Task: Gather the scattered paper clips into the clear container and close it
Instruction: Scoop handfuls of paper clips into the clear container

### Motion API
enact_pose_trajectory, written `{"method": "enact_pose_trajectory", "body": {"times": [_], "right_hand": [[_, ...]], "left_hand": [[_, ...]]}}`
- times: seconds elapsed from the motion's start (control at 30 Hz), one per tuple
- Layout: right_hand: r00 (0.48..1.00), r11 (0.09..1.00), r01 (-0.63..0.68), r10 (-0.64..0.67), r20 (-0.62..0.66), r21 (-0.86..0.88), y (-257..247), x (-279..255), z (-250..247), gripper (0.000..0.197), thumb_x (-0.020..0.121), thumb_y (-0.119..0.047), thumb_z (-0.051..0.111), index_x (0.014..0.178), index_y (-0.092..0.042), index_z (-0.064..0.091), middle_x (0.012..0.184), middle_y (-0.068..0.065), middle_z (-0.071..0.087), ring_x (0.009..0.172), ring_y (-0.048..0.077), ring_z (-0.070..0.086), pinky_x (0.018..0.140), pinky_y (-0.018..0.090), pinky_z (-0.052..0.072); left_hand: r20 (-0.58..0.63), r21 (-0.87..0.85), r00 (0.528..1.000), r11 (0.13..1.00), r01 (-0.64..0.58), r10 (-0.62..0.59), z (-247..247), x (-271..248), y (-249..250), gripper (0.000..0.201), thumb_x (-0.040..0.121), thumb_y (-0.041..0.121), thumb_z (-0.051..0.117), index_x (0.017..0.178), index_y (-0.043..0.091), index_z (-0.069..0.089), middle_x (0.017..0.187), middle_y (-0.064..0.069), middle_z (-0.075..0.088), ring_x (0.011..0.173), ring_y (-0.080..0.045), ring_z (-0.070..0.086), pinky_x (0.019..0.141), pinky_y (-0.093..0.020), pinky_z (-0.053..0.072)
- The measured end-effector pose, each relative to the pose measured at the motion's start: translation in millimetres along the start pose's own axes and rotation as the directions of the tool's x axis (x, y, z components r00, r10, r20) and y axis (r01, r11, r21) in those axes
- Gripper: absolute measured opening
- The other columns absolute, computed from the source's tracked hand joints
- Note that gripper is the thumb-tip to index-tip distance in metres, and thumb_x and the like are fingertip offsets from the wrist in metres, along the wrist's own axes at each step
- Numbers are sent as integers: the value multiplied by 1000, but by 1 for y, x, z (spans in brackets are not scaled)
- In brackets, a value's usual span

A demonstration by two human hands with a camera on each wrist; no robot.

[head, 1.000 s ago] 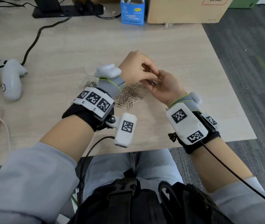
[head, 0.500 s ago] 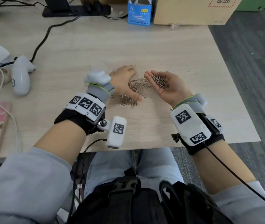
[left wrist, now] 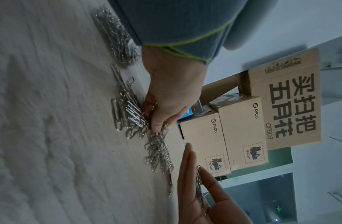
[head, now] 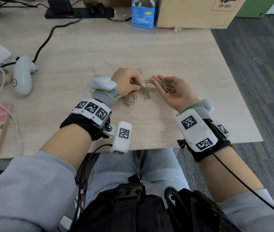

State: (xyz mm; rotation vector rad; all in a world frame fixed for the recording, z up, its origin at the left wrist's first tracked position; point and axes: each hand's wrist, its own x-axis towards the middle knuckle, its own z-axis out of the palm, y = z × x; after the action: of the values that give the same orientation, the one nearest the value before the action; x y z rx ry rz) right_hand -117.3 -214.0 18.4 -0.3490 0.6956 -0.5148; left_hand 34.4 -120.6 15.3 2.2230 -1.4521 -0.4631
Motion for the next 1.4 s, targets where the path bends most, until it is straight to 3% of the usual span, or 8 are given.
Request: {"method": "enact_pose_trajectory", "body": {"times": [0.23,0.4,0.53,0.77,0.97,1.07,1.23,1.4], "right_hand": [[1000,1000,6,-6,-28,16,2,2,2,25,93,2,34,87,13,55,82,30,63,87,42,60,72,43,56],[999,999,-31,30,-24,-9,10,4,14,24,94,-2,36,86,11,54,87,27,59,77,42,63,69,41,57],[996,994,-86,89,29,-71,17,6,24,26,95,-5,37,85,9,57,80,22,65,83,35,61,65,38,58],[989,988,-136,140,54,-76,28,17,38,26,96,-5,35,90,7,58,75,20,69,66,30,70,67,34,59],[978,983,-186,186,91,-11,41,17,54,27,95,1,32,88,14,55,75,32,65,77,45,67,68,41,57],[975,980,-200,200,93,-5,51,15,64,28,96,1,30,87,14,53,88,33,58,121,43,50,87,46,50],[969,973,-221,226,97,-61,65,11,81,30,97,-1,28,86,13,53,92,33,55,128,42,44,110,44,36],[958,956,-242,263,115,-164,76,8,92,30,98,-3,28,87,11,53,89,29,55,124,42,48,110,45,37]], "left_hand": [[-116,-214,993,977,-6,-20,-8,6,1,19,71,11,75,89,7,72,81,-12,71,59,-3,58,64,-16,45],[-38,-373,997,925,-78,69,-26,7,13,19,70,8,75,88,12,70,50,18,64,52,5,60,62,-11,50],[2,-330,986,931,-156,166,-26,9,29,20,68,13,75,87,7,72,82,-14,73,71,-14,64,76,-28,53],[-37,-324,990,935,-144,139,-36,3,20,20,68,6,75,88,9,71,79,-5,68,59,13,58,59,-2,44],[-269,-326,961,945,-26,-67,-51,-19,-23,20,78,15,68,97,10,69,99,-9,70,77,-2,57,63,1,35],[-195,-256,968,961,106,-158,-54,-36,-45,48,68,43,73,108,18,64,113,-3,64,98,-12,53,82,-14,41],[-66,-177,975,965,196,-210,-52,-62,-68,101,33,68,66,123,23,53,126,-3,54,121,-22,44,105,-37,37],[-89,-231,975,956,180,-204,-50,-66,-68,80,53,29,85,124,10,54,125,-9,59,114,-15,52,80,-1,32]]}}
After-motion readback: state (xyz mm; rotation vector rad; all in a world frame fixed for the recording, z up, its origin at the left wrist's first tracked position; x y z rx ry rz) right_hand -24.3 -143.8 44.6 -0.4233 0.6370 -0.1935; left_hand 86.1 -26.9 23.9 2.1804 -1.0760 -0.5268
